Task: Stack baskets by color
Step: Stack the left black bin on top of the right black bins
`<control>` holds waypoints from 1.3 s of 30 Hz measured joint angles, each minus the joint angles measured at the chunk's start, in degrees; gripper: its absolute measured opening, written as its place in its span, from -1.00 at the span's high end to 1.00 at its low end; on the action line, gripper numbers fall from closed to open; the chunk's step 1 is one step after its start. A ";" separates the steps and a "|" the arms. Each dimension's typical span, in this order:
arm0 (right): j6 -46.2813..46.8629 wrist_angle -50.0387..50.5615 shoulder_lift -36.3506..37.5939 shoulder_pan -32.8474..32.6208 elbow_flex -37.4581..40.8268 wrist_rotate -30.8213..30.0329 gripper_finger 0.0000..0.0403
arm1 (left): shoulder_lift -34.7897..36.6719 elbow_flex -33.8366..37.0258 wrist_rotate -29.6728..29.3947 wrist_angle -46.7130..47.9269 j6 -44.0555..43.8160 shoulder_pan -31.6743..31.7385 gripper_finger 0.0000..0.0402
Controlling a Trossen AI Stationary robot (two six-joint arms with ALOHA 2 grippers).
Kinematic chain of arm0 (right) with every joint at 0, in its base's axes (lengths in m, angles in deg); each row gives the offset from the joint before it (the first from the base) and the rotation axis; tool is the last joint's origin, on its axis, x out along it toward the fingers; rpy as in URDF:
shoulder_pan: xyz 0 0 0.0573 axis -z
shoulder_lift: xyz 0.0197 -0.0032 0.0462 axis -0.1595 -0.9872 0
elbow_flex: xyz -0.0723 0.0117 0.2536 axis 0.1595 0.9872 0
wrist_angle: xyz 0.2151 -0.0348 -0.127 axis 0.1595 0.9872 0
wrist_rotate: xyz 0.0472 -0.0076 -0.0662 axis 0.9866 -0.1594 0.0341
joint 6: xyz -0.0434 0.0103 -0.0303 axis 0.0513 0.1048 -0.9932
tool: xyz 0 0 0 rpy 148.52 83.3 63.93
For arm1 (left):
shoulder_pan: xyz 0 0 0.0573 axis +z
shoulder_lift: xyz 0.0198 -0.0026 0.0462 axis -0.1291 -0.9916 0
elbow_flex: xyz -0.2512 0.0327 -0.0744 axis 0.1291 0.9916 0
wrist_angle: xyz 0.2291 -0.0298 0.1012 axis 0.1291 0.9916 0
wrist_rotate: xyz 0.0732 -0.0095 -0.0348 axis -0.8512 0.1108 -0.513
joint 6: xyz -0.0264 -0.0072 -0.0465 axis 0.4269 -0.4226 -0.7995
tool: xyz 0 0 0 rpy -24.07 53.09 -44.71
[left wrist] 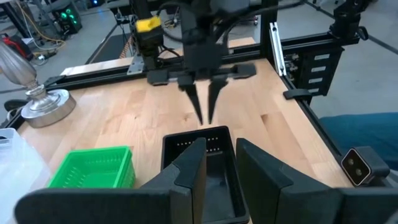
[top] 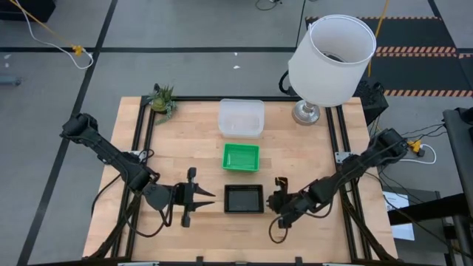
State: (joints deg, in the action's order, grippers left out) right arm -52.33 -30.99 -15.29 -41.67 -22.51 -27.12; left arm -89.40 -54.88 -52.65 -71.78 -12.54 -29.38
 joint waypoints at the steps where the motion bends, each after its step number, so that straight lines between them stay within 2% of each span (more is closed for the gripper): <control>1: 0.01 -1.17 0.00 0.40 1.09 0.00 0.76 | 0.00 0.00 0.00 0.04 0.00 -0.01 0.55; 5: 0.85 -5.25 -0.01 1.82 4.28 0.05 0.83 | 0.00 0.00 -0.01 0.03 0.05 0.00 0.55; 12: 1.16 -10.02 0.00 3.26 5.38 1.51 0.90 | 0.00 0.00 -0.02 0.02 0.24 0.02 0.55; 22: 1.03 -11.48 0.00 3.25 5.38 3.24 0.90 | 0.00 0.00 -0.03 0.19 0.28 0.33 0.55; 29: 1.02 -11.05 0.00 4.03 5.36 2.99 0.90 | -0.02 0.51 -0.31 2.59 -0.38 2.81 0.55; 36: 0.65 -9.42 0.00 6.27 5.36 2.95 0.90 | -0.07 6.64 -8.01 2.60 -6.61 7.71 0.55; 39: -0.27 -7.70 0.00 8.06 5.36 2.88 0.90 | -0.07 10.06 -9.29 2.60 -10.80 11.43 0.55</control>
State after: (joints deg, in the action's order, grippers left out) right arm -52.60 -38.69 -15.29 -33.61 -17.15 -24.24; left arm -89.46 -44.83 -61.94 -69.18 -23.34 -17.95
